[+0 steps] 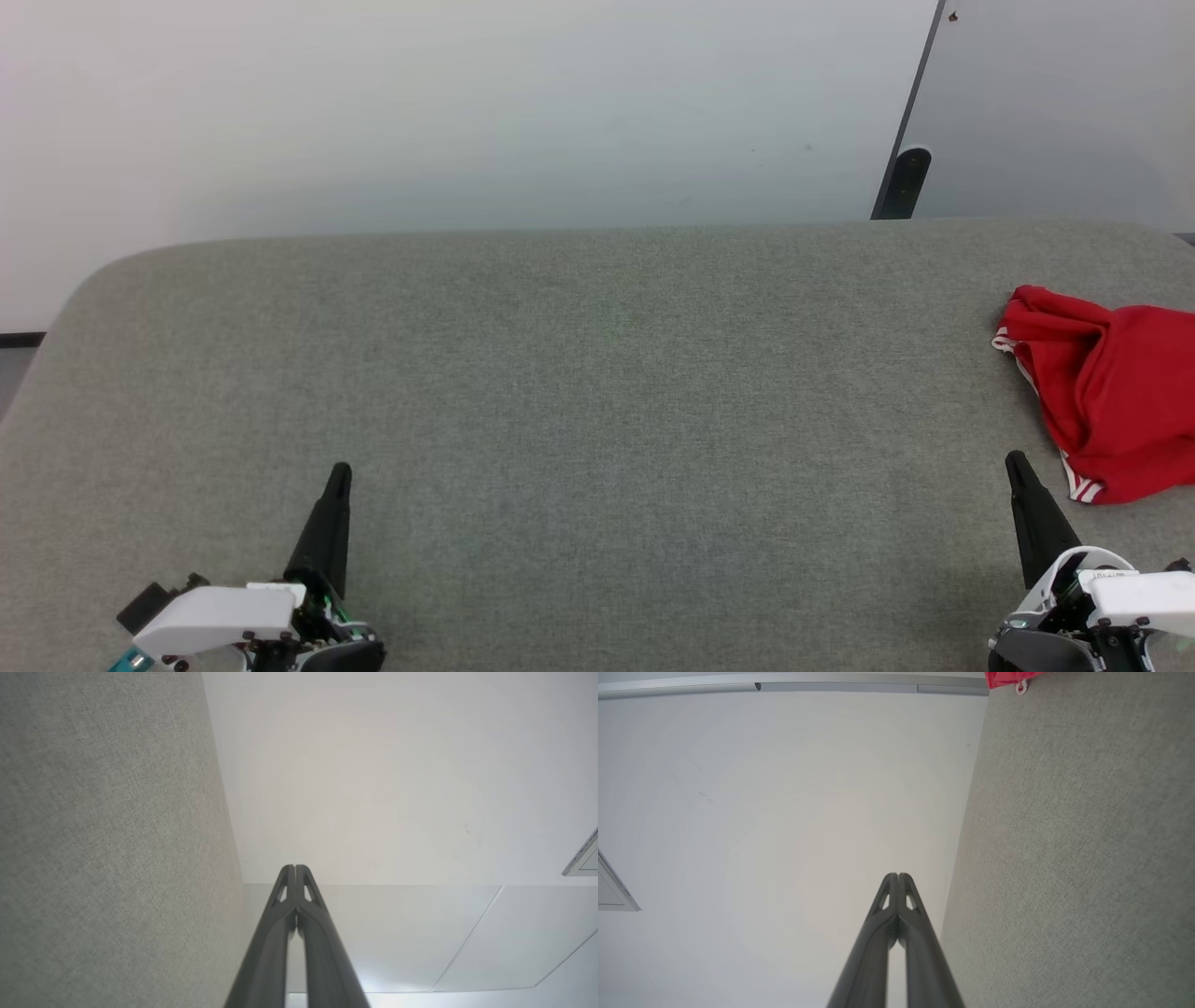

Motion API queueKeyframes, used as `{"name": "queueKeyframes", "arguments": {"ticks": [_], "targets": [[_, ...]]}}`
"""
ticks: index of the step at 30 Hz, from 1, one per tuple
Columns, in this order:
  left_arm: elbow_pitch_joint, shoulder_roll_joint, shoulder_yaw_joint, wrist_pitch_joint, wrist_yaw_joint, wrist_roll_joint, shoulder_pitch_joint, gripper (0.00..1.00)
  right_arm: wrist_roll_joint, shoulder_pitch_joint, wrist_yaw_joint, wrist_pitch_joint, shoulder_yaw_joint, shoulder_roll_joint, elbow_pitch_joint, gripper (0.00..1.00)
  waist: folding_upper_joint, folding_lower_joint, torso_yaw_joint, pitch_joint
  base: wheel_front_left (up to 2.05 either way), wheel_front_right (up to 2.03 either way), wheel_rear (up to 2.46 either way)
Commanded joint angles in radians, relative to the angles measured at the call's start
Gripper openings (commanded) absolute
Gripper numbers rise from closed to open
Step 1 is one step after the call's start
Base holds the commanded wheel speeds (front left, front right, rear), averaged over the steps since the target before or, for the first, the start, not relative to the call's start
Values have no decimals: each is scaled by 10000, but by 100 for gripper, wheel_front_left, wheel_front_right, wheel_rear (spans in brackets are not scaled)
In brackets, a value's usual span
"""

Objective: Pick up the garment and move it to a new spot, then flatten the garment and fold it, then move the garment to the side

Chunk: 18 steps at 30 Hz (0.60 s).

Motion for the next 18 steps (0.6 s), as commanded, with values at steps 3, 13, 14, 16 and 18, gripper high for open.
{"name": "queueKeyframes", "arguments": {"ticks": [3,13,14,16,18], "targets": [[10,-15,23,33,-39,-32,-81,0,36,-30,-10,19,-9,29,-31,0,0,0,0,0,0,0,0],[10,-15,22,32,-39,-32,-81,0,36,-30,-10,20,-8,29,-31,0,0,0,0,0,0,0,0],[10,-15,22,32,-39,-33,-81,0,36,-30,-10,20,-8,29,-31,0,0,0,0,0,0,0,0],[10,-15,22,32,-39,-33,-81,0,36,-30,-10,20,-8,29,-31,0,0,0,0,0,0,0,0],[10,-15,22,32,-39,-33,-81,0,36,-30,-10,19,-8,29,-31,0,0,0,0,0,0,0,0]]}}
